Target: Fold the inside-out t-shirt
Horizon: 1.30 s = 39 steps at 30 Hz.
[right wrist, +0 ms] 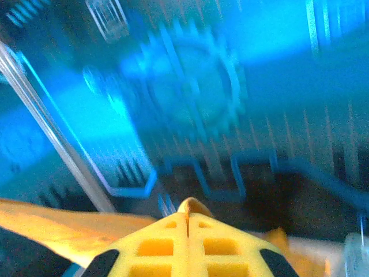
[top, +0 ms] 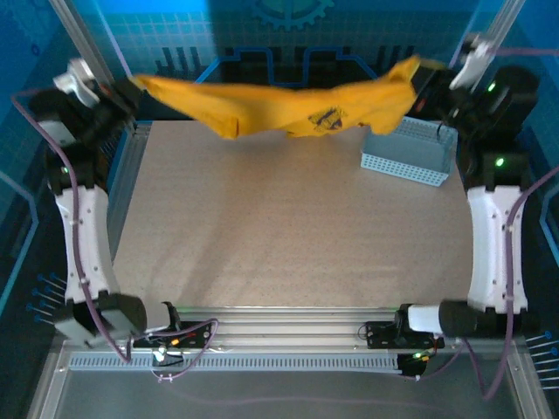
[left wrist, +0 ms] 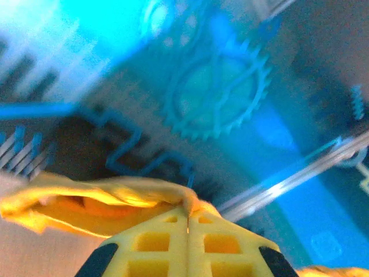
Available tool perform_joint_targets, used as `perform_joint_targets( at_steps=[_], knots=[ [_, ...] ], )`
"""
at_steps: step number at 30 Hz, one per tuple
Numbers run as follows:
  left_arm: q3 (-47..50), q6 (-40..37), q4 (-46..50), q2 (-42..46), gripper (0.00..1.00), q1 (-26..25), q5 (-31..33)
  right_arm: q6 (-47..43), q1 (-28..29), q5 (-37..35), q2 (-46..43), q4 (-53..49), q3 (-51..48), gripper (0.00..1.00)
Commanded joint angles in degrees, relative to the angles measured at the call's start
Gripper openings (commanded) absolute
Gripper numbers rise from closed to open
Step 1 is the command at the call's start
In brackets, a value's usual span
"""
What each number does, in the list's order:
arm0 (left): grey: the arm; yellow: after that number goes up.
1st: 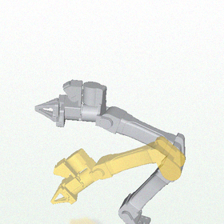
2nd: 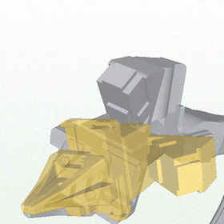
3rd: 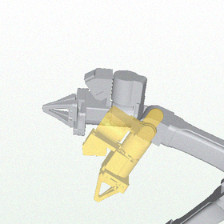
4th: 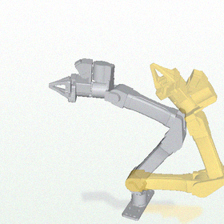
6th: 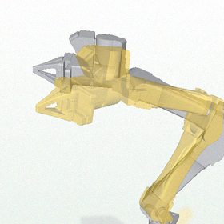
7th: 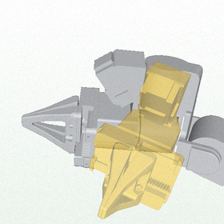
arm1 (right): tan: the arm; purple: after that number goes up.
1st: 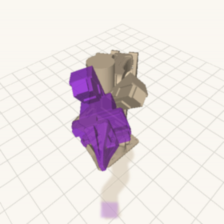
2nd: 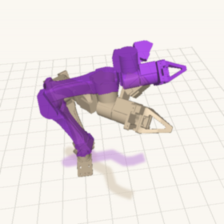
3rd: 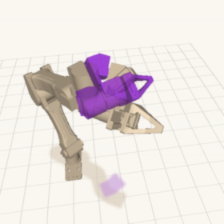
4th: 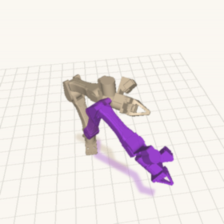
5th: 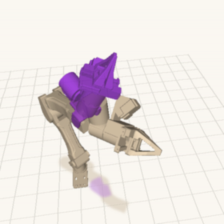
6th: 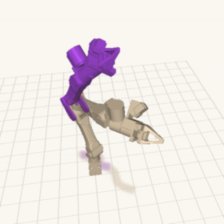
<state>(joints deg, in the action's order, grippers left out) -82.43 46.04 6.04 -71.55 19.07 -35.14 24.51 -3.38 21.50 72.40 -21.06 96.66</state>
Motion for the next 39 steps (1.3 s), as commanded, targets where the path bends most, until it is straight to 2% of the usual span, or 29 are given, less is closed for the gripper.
perform_joint_targets(
  at_steps=[1, 4, 7, 9, 12, 14, 15, 16, 17, 18, 19, 22, 24, 27, 30, 31, 34, 37, 39],
  knots=[
    [18.2, -3.7, -3.1, 9.0, 0.0, -4.0, 1.7, 2.0, 1.1, -0.8, -8.4, 2.1, -21.1, 0.0],
    [34.6, -4.5, 0.2, 17.9, 0.0, -8.1, 6.3, 5.8, 1.5, -3.4, -16.8, -0.4, -39.3, 0.0],
    [47.3, -6.0, 5.6, 24.8, 0.0, -9.4, 6.3, 8.6, 1.4, -5.6, -23.7, -5.7, -52.5, 0.0],
    [52.8, -6.5, 10.7, 28.8, 0.0, -9.6, 6.3, 10.0, 1.3, -6.5, -27.9, -9.9, -58.0, 0.0],
    [58.4, -5.2, 17.0, 33.6, 0.03, -9.7, 5.8, 12.9, 1.1, -13.9, -33.9, -20.3, -63.1, 0.01],
    [60.9, -3.5, 19.6, 36.9, 0.03, -9.7, 5.6, 15.9, 0.2, -17.5, -38.0, -25.7, -65.7, 0.12],
    [61.2, -3.0, 21.2, 38.2, 0.05, -9.8, 6.6, 16.6, -0.2, -17.3, -39.7, -26.3, -66.7, 0.21],
    [60.8, -2.5, 23.8, 39.2, 0.17, -9.8, 8.5, 17.2, -0.4, -16.8, -41.2, -26.2, -67.5, 0.38],
    [60.0, -2.0, 26.0, 40.0, 0.37, -9.8, 10.8, 17.9, -0.6, -16.7, -42.2, -26.3, -67.6, 0.53],
    [58.8, -1.8, 28.0, 40.3, 0.43, -9.8, 13.0, 18.3, -0.6, -16.8, -42.5, -26.3, -67.1, 0.61],
    [57.1, -1.6, 29.4, 40.5, 0.43, -9.8, 15.7, 18.2, -0.6, -17.4, -42.2, -26.3, -66.0, 0.67],
    [49.2, -1.3, 33.4, 39.7, 0.66, -9.8, 25.9, 15.6, -0.6, -19.6, -38.0, -25.8, -60.4, 0.74],
    [45.0, -1.7, 32.2, 38.8, 0.68, -9.8, 29.0, 13.0, 0.0, -18.0, -33.7, -23.3, -56.7, 0.74],
    [41.3, -1.8, 27.0, 33.3, 0.67, -10.3, 25.7, 10.8, 3.8, -16.6, -24.5, -20.5, -51.9, 0.74],
    [39.5, -1.9, 22.9, 23.8, 0.66, -14.8, 20.8, 8.9, 12.7, -24.1, -15.8, -19.7, -48.9, 0.74],
    [39.1, -2.4, 22.5, 20.7, 0.66, -17.4, 21.0, 8.9, 15.2, -27.0, -13.0, -20.1, -47.8, 0.74],
    [38.7, -3.9, 21.0, 13.2, 0.67, -25.0, 23.3, 9.7, 18.5, -28.8, -6.2, -19.0, -47.1, 0.71],
    [39.8, -3.5, 18.7, 6.5, 0.67, -29.0, 24.6, 11.5, 20.8, -31.9, -0.7, -19.5, -47.6, 0.63],
    [41.6, -2.9, 15.5, 2.9, 0.66, -29.8, 24.7, 12.2, 21.8, -33.8, 2.0, -19.9, -48.1, 0.59]
  ],
)
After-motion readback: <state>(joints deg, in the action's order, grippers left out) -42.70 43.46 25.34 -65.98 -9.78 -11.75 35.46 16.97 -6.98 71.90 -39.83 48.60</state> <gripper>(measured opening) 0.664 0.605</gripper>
